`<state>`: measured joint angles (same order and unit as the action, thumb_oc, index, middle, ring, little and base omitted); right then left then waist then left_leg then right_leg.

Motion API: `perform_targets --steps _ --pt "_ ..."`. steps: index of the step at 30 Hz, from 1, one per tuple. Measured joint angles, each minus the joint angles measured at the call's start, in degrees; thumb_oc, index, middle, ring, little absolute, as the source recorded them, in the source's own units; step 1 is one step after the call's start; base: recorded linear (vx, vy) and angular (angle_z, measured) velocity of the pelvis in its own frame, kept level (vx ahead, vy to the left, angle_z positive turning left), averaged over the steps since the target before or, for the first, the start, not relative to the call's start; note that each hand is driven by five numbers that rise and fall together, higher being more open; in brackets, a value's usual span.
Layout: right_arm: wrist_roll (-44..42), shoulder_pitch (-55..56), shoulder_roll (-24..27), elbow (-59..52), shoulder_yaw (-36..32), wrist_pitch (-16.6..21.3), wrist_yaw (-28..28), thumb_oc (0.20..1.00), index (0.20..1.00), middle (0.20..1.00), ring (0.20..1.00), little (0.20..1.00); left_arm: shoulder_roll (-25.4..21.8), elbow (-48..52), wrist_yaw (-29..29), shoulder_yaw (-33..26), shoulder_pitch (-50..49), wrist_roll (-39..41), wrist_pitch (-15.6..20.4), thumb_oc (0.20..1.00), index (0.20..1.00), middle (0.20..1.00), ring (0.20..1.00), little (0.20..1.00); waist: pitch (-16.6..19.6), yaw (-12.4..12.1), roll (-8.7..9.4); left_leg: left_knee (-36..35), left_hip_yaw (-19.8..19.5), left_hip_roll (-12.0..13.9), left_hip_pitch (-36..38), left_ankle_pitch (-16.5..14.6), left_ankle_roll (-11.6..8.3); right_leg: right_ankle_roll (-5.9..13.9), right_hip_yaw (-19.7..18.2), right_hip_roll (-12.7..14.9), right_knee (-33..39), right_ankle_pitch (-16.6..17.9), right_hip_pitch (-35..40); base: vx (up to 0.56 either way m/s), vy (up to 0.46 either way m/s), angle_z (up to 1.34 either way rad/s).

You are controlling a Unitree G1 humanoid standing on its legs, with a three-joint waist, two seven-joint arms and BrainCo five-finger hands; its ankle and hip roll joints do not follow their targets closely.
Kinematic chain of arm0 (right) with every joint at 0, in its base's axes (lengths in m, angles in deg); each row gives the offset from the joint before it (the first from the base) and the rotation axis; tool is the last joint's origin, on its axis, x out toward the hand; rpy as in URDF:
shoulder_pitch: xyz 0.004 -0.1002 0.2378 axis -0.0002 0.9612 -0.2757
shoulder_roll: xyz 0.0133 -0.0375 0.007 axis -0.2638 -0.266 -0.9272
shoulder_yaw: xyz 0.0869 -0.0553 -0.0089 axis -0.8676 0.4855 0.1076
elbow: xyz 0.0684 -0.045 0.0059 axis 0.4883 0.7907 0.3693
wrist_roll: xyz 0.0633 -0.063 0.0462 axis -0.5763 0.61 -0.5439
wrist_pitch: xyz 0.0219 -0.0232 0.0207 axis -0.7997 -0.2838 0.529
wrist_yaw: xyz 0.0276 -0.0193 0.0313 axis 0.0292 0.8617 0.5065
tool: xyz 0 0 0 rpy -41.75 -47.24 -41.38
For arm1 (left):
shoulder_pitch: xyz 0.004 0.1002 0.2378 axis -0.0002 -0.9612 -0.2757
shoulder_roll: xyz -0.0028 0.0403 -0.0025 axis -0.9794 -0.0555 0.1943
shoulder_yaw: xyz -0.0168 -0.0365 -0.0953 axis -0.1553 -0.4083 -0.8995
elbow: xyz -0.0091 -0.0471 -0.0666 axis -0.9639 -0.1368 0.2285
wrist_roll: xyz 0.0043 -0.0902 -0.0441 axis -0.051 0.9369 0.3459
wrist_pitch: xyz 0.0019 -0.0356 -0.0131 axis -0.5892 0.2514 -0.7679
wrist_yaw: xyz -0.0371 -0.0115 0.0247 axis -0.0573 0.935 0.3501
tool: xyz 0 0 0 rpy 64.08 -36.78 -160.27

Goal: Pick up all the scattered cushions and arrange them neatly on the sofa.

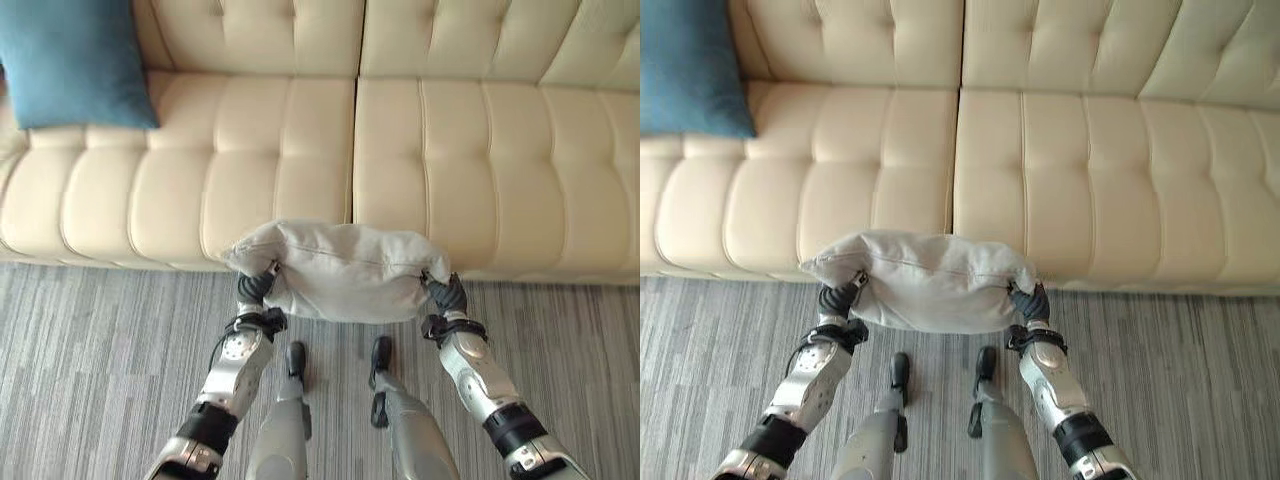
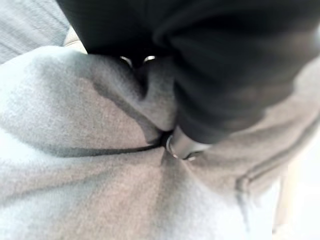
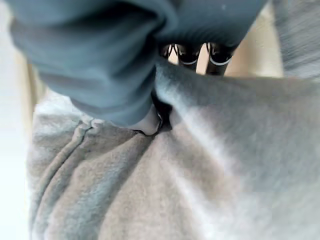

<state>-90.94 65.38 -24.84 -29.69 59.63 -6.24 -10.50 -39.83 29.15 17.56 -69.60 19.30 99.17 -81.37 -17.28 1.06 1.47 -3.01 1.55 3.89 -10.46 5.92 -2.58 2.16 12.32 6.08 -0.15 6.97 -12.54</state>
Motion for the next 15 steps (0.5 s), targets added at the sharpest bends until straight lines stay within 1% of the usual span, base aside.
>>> perform_targets --steps 2,4,5,6,7,12,13,15 --pt "1.2 3.2 -0.3 -1.0 -1.3 -0.4 0.9 0.2 0.2 0.2 0.2 0.2 -0.7 2.3 -1.1 0.3 -3.2 -0.6 -0.7 0.2 0.2 0.2 0.2 0.2 2.5 0.0 -0.2 -1.6 0.0 -0.1 2.0 0.0 0.01 0.33 0.2 -0.1 2.0 0.3 2.3 0.09 -0.001 0.05" --pt "1.6 5.5 -0.4 -2.3 -1.6 -0.6 1.2 0.2 0.2 0.2 0.2 0.2 -1.0 3.9 -2.1 0.3 -5.4 -2.1 -0.9 0.2 0.2 0.2 0.2 0.2 3.4 0.0 -0.23 -1.6 0.1 -0.5 3.6 0.0 0.03 0.48 0.2 -0.1 3.4 0.6 4.5 0.14 -0.016 -0.02" --pt "1.6 7.2 -0.6 -3.8 -2.0 -1.4 2.3 0.2 0.2 0.2 0.2 0.2 -1.4 6.0 -2.9 -0.5 -7.7 -2.3 -1.9 0.2 0.2 0.2 0.2 0.2 4.0 0.2 -0.43 -1.6 0.4 -0.5 5.1 -0.6 0.17 0.66 0.1 -0.1 4.9 1.0 6.5 0.16 -0.031 -0.07" --pt "1.6 7.4 -0.5 -3.9 -1.9 -1.4 2.5 0.2 0.2 0.2 0.2 0.2 -1.5 6.3 -3.0 -0.5 -8.0 -2.3 -1.9 0.2 0.2 0.2 0.2 0.2 4.2 0.1 -0.44 -1.6 0.5 -0.5 5.3 -0.6 0.17 0.61 0.0 -0.2 4.8 1.0 6.6 0.15 -0.054 -0.09" --pt "1.6 8.8 -0.4 -4.8 -2.0 -1.6 3.4 0.2 0.2 0.2 0.2 0.2 -1.6 6.8 -4.0 -0.9 -9.2 -2.5 -2.4 0.2 0.2 0.2 0.2 0.2 5.7 0.2 -0.98 -1.6 0.5 -0.3 6.3 -0.6 0.16 0.64 -0.1 -0.3 4.9 1.0 7.6 0.15 -0.058 -0.07" --pt "1.5 9.3 -0.4 -4.9 -1.9 -1.8 4.4 0.2 0.2 0.2 0.2 0.2 -1.6 6.8 -4.6 -1.4 -9.5 -2.6 -3.1 0.2 0.2 0.2 0.2 0.2 6.7 0.3 -0.89 -1.6 0.6 0.1 7.3 -0.8 -0.12 0.77 -0.8 -0.9 4.9 0.8 8.3 0.06 -0.066 -0.05" --pt "1.5 9.3 -0.3 -4.8 -1.7 -2.2 4.4 0.2 0.2 0.2 0.2 0.2 -1.6 6.8 -4.6 -1.3 -9.5 -2.6 -3.2 0.2 0.2 0.2 0.2 0.2 6.9 0.3 -0.9 -1.6 0.5 0.3 7.3 -1.0 -0.28 1.35 -1.0 -1.0 4.9 0.4 8.3 0.05 -0.109 -0.06" --pt "1.5 9.4 -0.2 -4.8 -1.6 -2.8 4.4 0.2 0.2 0.2 0.2 0.2 -1.6 6.6 -4.6 -1.4 -9.5 -2.6 -3.6 0.2 0.2 0.2 0.2 0.2 7.2 0.3 -0.89 -2.0 0.5 0.7 7.3 -1.5 -0.97 1.33 -1.1 -1.3 4.9 0.4 8.3 0.06 -0.125 -0.03"
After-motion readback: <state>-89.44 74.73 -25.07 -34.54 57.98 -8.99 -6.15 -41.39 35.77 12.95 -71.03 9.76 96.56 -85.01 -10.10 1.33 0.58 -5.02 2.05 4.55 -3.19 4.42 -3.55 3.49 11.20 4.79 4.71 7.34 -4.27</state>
